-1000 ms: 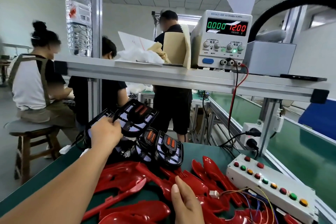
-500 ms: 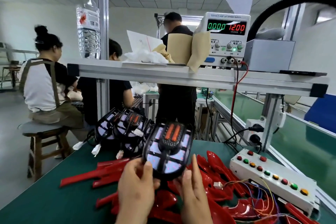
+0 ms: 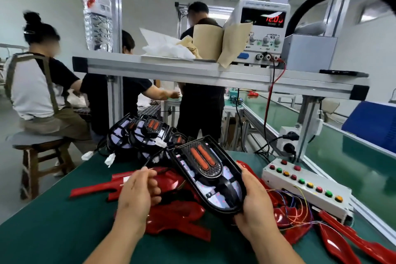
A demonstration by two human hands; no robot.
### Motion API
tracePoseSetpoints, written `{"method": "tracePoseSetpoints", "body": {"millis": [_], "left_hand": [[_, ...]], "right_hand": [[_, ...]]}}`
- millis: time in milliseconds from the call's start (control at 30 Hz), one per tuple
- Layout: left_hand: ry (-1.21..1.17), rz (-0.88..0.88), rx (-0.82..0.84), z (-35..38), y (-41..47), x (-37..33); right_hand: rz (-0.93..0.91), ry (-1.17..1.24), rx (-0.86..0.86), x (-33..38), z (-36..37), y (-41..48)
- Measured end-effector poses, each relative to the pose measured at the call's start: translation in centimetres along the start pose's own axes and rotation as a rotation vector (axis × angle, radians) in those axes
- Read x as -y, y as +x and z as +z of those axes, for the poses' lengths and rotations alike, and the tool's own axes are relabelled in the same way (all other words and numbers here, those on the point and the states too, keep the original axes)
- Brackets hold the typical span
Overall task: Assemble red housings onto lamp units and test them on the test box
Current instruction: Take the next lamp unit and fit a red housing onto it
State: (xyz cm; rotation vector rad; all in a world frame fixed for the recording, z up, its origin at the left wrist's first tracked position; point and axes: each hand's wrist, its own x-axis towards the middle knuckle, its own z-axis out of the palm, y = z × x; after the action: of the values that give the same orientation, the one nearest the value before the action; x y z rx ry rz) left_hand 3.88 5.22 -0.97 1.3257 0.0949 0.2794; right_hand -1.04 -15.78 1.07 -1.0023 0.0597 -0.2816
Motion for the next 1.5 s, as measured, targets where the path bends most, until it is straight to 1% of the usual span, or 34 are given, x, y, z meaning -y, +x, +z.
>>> {"method": "tracePoseSetpoints", "body": {"millis": [67,133,200,233,267,300,367,400,433,467,600,633,667,700,733,800,867,900,967,1033,1100,1167,1233,1300,1400,1500], "left_hand": [[0.041,0.053,0.045,-0.7,1.1,-0.2],[0.066,0.111,0.071,-1.2,1.9,-0.7],[0.085,0.11,0.135,-1.4,2.4,-1.3],[0.097,0.088,0.196,-1.4,2.6,-1.5],[0.101,0.049,0.284,-1.3,2.5,-1.7],[0.103,-0.01,0.409,-1.3,2.3,-2.0],[0.116,-0.185,0.703,-1.4,1.6,-2.5],[0.102,-0.274,0.813,-1.4,1.0,-2.8],[0.084,-0.332,0.864,-1.4,0.5,-3.2],[0.054,-0.349,0.865,-1.4,0.1,-3.5],[-0.108,-0.28,0.656,-1.5,0.1,-4.0],[-0.179,-0.267,0.605,-1.6,0.2,-4.2],[-0.249,-0.255,0.551,-1.7,0.5,-4.5],[-0.304,-0.245,0.504,-2.0,0.9,-4.6],[-0.34,-0.237,0.47,-2.3,1.1,-4.8],[-0.374,-0.241,0.432,-2.8,1.5,-4.8],[-0.395,-0.256,0.412,-2.9,1.6,-4.5],[-0.395,-0.26,0.407,-2.7,1.7,-4.3],[-0.389,-0.266,0.401,-2.4,1.7,-4.1],[-0.393,-0.272,0.403,-2.3,1.7,-4.0],[-0.387,-0.271,0.413,-2.4,1.6,-4.0],[-0.354,-0.275,0.405,-2.4,1.6,-3.9],[-0.314,-0.282,0.378,-2.6,1.8,-3.7],[-0.289,-0.283,0.366,-2.7,1.9,-3.6],[-0.254,-0.235,0.383,-2.7,1.6,-3.6],[-0.21,-0.203,0.361,-2.1,1.1,-3.3]], "right_hand": [[0.019,0.008,0.059,0.5,-0.2,-0.1],[0.034,-0.05,0.129,1.4,-0.4,-0.5],[0.059,-0.133,0.204,2.3,-0.5,-1.0],[0.072,-0.167,0.245,2.7,-0.5,-1.3],[0.083,-0.193,0.282,2.9,-0.4,-1.5],[0.099,-0.206,0.311,3.1,-0.4,-1.7],[0.121,-0.229,0.326,3.1,-0.2,-1.9],[0.124,-0.238,0.33,2.8,-0.1,-1.9],[0.124,-0.243,0.326,2.5,0.0,-1.9],[0.116,-0.245,0.311,2.0,0.1,-1.8],[0.119,-0.106,0.184,0.9,0.4,-0.8],[0.101,-0.105,0.173,0.8,0.4,-0.6],[0.067,-0.18,0.162,0.5,0.2,-0.5],[0.02,-0.343,0.165,0.2,0.1,-0.6],[-0.043,-0.577,0.214,-0.2,-0.1,-0.8],[-0.143,-1.094,0.411,-1.1,-0.3,-1.3],[-0.162,-1.474,0.559,-2.1,-0.2,-1.4],[-0.163,-1.575,0.591,-2.5,-0.1,-1.5],[-0.221,-1.65,0.597,-2.9,0.2,-1.6],[-0.284,-1.631,0.567,-2.6,0.1,-1.7],[-0.306,-1.522,0.488,-1.9,-0.2,-1.4],[-0.257,-1.335,0.348,-0.8,-0.6,-1.0],[-0.159,-1.065,0.201,0.2,-1.0,-0.7],[-0.12,-0.846,0.047,1.2,-1.5,-0.4],[-0.132,-0.634,-0.162,2.7,-2.4,0.3],[-0.227,-0.518,-0.362,3.7,-3.7,1.1]]}}
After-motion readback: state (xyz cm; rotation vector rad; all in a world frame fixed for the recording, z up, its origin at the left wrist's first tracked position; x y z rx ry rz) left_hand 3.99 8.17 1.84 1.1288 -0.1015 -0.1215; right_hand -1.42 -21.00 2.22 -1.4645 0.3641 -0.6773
